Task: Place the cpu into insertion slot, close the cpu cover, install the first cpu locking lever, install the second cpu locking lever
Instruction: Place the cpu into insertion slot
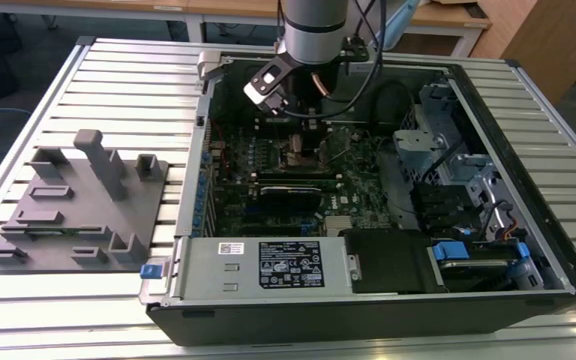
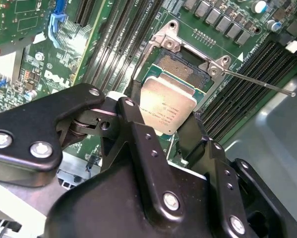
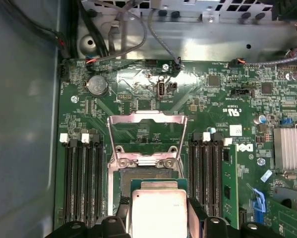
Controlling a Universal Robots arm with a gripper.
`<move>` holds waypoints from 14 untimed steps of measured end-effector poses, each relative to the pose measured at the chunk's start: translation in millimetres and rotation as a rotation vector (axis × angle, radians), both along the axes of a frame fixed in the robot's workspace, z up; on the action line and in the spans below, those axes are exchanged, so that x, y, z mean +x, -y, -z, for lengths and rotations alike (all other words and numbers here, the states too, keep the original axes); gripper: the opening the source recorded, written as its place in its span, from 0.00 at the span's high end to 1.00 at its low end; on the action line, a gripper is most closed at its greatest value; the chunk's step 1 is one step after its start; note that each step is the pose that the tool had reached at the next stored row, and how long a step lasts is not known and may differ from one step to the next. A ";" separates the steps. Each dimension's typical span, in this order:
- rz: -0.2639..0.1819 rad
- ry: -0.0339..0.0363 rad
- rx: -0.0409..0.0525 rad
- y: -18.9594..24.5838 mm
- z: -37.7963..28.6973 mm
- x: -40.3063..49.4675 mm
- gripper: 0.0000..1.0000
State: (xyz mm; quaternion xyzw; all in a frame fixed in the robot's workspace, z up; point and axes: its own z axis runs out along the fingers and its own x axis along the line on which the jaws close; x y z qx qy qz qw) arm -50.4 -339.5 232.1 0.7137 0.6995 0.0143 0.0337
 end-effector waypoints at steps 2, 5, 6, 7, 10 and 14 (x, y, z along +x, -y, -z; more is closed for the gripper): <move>0.004 0.0001 0.0036 -0.1 0.3 0.0 0.46; 0.005 0.0000 0.0228 -0.2 0.8 0.1 0.46; 0.005 -0.0001 0.0308 -0.2 1.1 0.0 0.46; 0.005 0.0000 0.0351 -0.2 1.6 0.0 0.46; 0.005 0.0000 0.0374 -0.1 4.8 0.0 0.46; 0.005 0.0001 0.0382 -0.2 11.4 0.0 0.46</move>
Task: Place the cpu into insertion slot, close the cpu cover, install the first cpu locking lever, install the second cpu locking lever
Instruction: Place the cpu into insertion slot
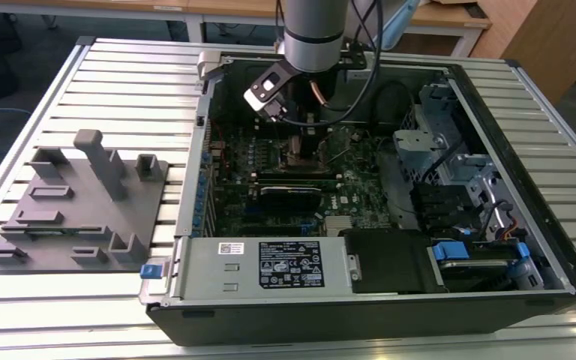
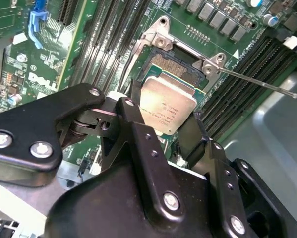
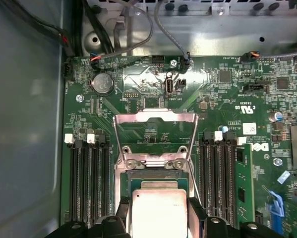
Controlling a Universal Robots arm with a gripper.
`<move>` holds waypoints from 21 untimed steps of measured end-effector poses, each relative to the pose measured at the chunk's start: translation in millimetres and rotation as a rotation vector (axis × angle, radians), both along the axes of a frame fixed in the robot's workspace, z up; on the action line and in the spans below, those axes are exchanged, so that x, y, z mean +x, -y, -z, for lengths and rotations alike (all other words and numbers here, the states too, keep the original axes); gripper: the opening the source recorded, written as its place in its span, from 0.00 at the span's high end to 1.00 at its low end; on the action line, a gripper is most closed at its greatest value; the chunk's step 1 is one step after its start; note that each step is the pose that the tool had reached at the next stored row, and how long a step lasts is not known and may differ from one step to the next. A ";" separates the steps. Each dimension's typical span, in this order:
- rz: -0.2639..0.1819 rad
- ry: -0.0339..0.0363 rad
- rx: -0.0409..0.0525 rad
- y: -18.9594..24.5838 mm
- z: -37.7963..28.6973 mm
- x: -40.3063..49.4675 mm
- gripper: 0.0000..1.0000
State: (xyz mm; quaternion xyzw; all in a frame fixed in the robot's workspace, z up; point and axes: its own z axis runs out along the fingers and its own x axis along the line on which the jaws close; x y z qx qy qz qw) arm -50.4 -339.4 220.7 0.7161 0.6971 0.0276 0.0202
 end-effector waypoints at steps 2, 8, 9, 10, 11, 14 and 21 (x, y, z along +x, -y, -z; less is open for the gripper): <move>0.000 -0.0001 -0.0001 0.0 1.1 0.0 0.46; 0.000 -0.0001 -0.0001 0.0 1.7 0.0 0.46; 0.000 0.0000 0.0001 0.0 2.0 0.0 0.46; 0.000 0.0001 0.0002 0.0 2.2 0.0 0.46; 0.000 -0.0001 0.0000 0.0 2.3 0.0 0.46; 0.000 -0.0001 -0.0001 0.0 2.3 0.0 0.46; 0.000 -0.0001 0.0000 0.0 3.3 0.0 0.46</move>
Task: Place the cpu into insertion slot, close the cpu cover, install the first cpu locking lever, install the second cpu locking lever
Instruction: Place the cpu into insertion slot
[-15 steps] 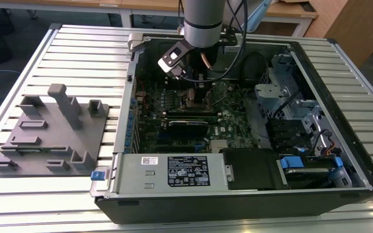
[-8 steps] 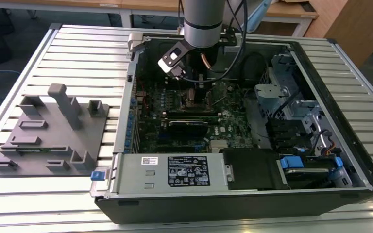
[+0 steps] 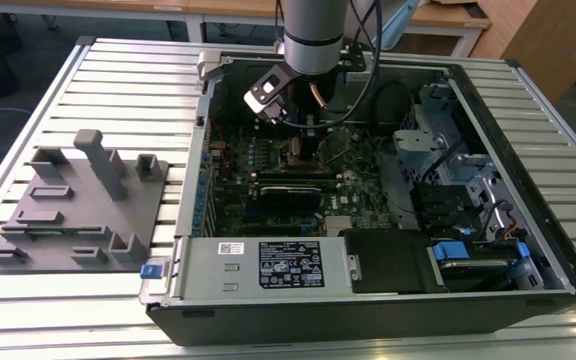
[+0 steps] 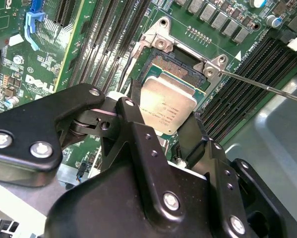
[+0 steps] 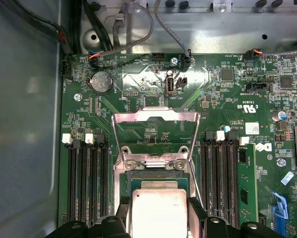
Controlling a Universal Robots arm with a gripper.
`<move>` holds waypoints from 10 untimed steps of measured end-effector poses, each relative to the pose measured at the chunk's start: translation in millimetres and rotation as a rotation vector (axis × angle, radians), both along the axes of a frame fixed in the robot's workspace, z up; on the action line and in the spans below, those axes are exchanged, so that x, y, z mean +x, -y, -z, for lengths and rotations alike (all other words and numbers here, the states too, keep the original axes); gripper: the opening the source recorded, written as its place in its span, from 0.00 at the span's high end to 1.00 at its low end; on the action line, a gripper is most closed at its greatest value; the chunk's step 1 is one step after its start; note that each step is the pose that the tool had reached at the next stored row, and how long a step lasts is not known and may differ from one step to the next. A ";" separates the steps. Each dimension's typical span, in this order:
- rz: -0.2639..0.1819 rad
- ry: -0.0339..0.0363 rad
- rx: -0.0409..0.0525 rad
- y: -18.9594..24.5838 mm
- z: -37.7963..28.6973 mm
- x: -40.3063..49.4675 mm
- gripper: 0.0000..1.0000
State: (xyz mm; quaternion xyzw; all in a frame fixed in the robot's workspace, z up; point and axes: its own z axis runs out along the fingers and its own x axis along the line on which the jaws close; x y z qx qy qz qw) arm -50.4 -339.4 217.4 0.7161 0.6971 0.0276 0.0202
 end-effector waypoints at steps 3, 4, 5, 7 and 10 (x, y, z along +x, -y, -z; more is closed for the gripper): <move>0.000 0.0003 0.0003 -0.1 1.0 0.0 0.46; 0.000 0.0001 0.0001 0.0 1.3 0.0 0.46; 0.000 0.0000 -0.0002 0.0 1.4 0.0 0.46; 0.000 -0.0001 -0.0002 0.0 1.4 0.0 0.46; 0.000 0.0003 0.0004 -0.1 2.2 0.1 0.46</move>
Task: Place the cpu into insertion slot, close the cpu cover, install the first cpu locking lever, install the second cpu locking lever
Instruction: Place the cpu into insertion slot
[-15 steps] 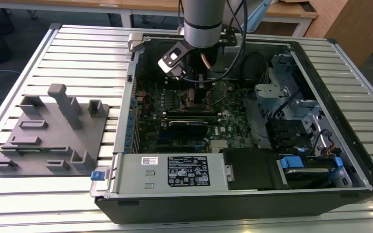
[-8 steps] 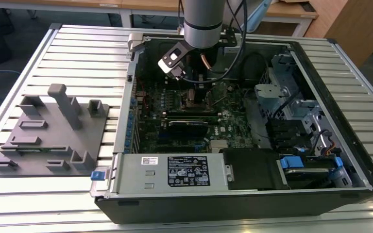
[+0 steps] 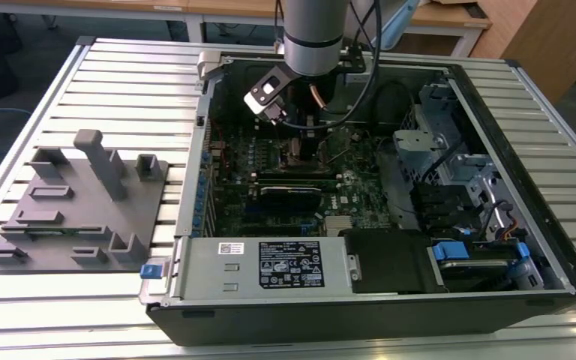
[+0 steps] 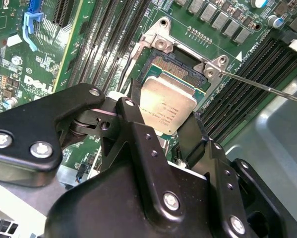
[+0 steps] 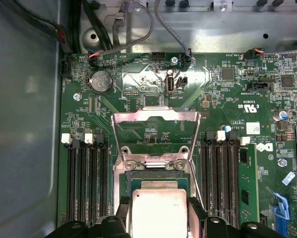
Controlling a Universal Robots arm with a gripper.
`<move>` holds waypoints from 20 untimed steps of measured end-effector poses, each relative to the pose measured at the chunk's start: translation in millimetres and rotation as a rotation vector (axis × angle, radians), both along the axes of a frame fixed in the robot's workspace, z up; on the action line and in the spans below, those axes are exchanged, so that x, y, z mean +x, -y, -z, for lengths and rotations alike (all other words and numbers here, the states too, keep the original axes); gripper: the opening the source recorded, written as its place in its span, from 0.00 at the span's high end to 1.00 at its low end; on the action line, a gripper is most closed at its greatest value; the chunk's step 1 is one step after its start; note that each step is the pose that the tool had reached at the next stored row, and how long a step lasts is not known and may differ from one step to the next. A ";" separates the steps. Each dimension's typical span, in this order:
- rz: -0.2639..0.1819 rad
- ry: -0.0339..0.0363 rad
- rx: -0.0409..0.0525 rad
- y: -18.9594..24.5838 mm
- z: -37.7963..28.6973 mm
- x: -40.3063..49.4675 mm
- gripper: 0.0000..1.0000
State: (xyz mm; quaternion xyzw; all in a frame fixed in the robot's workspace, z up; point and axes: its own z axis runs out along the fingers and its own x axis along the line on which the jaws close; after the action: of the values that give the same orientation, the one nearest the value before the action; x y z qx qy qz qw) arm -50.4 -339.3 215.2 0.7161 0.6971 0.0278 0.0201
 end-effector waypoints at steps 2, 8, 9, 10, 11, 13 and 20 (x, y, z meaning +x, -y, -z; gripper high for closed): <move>0.000 -0.0002 -0.0003 0.1 0.9 0.0 0.46; 0.000 -0.0002 -0.0004 -0.4 3.0 -0.3 0.46; 0.000 -0.0002 -0.0004 -0.5 3.5 -0.3 0.46; 0.000 -0.0002 -0.0004 -0.6 4.3 -0.2 0.46; -0.006 -0.0002 -0.0004 -0.6 8.7 -0.3 0.46; -0.007 -0.0002 -0.0004 -0.6 12.9 -1.1 0.46; -0.007 -0.0002 -0.0015 -0.6 17.5 -2.7 0.46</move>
State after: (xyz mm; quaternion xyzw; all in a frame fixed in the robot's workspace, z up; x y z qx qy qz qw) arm -53.1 -338.7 197.8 0.7137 0.6997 0.0273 0.0205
